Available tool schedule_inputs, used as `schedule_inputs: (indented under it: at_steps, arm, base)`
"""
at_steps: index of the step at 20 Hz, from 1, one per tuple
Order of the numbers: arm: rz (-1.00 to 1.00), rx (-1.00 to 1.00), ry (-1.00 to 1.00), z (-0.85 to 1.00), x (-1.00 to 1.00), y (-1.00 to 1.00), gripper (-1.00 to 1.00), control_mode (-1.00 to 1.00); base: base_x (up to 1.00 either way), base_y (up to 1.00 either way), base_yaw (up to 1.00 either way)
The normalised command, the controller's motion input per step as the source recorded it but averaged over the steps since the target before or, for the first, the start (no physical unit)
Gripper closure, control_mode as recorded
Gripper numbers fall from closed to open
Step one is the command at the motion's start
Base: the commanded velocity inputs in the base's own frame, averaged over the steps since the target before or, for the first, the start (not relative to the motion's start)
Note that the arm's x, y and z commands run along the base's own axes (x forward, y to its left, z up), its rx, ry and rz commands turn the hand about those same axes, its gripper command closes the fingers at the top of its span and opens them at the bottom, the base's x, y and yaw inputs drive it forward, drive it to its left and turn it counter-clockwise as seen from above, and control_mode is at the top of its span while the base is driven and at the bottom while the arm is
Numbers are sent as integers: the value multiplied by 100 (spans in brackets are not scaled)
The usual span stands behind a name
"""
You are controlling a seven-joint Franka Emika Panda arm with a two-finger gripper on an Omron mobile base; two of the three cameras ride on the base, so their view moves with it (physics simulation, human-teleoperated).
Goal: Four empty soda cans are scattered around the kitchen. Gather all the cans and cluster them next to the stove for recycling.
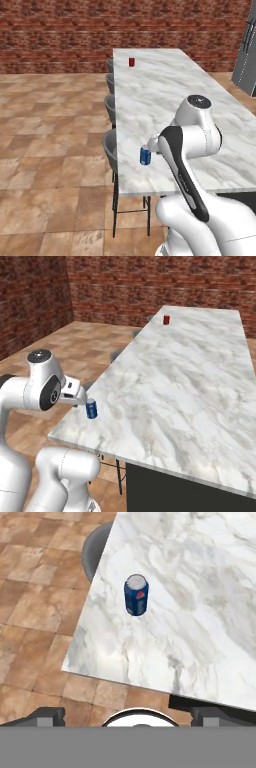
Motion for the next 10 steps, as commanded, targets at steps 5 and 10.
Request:
schedule_inputs:
  at_steps: [5,10]
  arm:
    - [0,0,0,-17,16,0,-100,-100]
    - [0,0,0,-9,14,0,-100,-100]
  base:
    - [0,0,0]
    - [0,0,0]
